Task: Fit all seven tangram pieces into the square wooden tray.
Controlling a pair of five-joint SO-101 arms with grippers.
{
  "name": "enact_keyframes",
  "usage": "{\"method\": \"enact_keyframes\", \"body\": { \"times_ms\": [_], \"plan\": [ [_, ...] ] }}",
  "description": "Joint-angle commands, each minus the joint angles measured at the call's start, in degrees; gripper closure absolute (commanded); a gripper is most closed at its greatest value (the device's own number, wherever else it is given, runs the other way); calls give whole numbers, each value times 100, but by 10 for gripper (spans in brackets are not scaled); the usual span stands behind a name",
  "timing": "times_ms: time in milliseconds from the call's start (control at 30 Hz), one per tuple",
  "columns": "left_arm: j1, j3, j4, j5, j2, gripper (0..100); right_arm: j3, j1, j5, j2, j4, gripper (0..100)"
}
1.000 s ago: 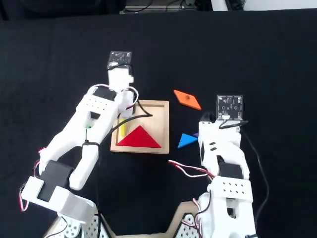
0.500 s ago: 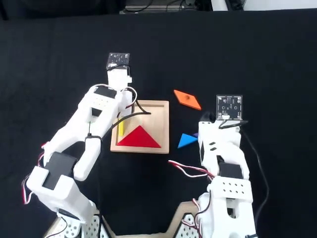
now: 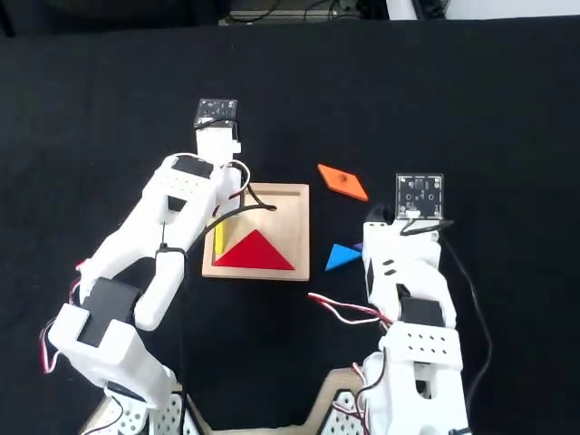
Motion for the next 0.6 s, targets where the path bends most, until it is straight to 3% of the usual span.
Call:
{"method": "enact_keyframes", "body": {
  "times_ms": [0, 567],
  "plan": [
    [-13, -48, 290, 0, -18, 970, -84, -79, -9, -66, -141, 984],
    [48, -4, 607, 0, -18, 970, -84, -79, -9, -66, -141, 984]
  ]
}}
